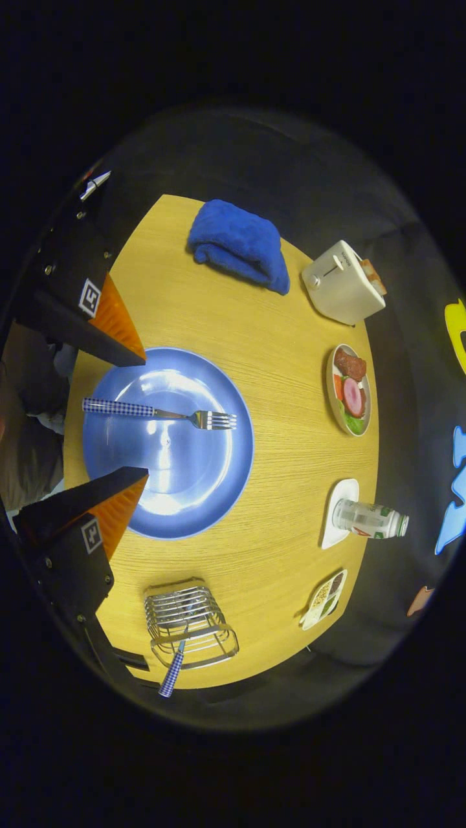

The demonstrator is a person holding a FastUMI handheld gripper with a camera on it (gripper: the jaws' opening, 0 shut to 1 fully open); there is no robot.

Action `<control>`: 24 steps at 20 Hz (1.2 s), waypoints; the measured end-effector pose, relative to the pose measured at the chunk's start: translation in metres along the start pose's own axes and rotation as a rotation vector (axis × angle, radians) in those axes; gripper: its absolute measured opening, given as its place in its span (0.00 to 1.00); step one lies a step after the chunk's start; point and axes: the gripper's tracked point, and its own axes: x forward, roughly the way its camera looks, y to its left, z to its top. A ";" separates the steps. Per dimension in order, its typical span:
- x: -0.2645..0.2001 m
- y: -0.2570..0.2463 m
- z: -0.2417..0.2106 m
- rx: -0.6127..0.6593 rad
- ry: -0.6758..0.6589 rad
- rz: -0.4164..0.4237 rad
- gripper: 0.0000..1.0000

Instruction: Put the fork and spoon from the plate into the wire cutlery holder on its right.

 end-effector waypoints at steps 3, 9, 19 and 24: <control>0.025 0.001 -0.020 0.002 0.102 -0.011 0.96; 0.042 -0.002 -0.031 0.005 0.178 -0.014 0.74; 0.034 -0.018 -0.034 -0.105 0.250 0.008 0.02; 0.011 -0.038 -0.030 -0.174 0.271 0.014 0.02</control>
